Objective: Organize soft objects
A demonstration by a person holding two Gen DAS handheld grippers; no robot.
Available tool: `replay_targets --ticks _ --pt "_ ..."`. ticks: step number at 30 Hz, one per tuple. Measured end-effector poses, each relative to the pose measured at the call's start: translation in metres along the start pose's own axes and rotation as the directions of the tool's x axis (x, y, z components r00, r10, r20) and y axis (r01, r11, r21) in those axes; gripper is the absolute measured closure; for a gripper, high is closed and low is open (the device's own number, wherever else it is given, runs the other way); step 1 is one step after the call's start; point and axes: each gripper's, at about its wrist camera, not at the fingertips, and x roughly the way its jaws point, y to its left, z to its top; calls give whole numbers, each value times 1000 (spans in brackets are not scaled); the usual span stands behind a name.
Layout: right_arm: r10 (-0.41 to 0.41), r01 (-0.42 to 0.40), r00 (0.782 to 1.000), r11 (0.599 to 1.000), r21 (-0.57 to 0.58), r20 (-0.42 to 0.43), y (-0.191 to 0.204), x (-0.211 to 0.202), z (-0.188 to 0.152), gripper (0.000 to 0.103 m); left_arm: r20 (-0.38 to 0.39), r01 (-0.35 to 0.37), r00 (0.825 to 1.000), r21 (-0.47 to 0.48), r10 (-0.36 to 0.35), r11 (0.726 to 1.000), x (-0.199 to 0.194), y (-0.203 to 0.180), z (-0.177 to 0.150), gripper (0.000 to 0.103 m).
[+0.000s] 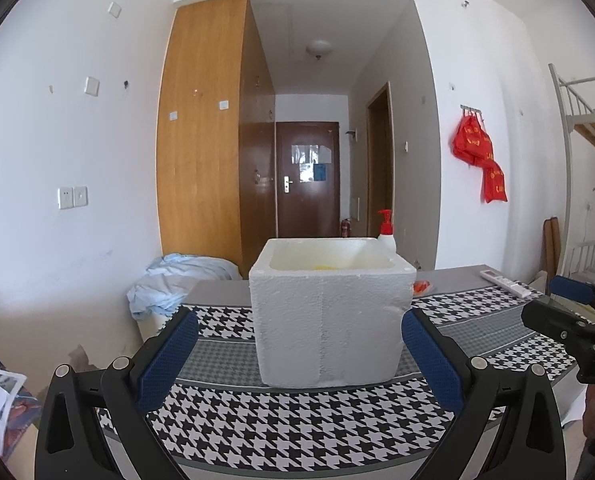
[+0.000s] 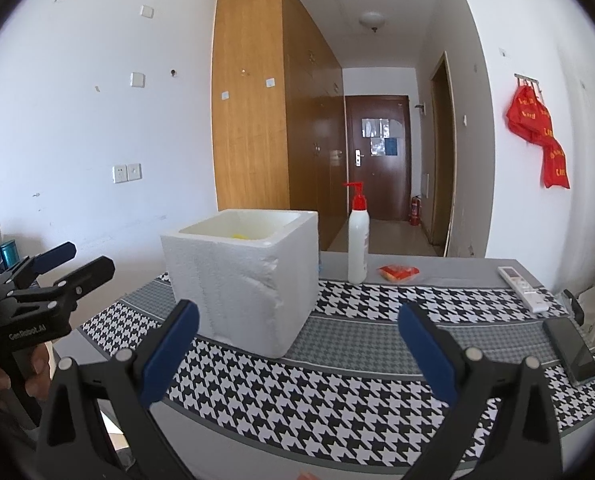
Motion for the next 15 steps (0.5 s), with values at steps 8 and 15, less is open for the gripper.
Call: replay_targets --ticks 8,15 --pt "-27 27 1000 1000 3 -12 -1 0 -4 2 -6 8 1000 4 -8 1000 0 -2 -1 1" --pt "-29 29 999 1000 -2 -14 0 0 -3 2 -9 13 1000 10 -13 1000 0 -3 -2 1"
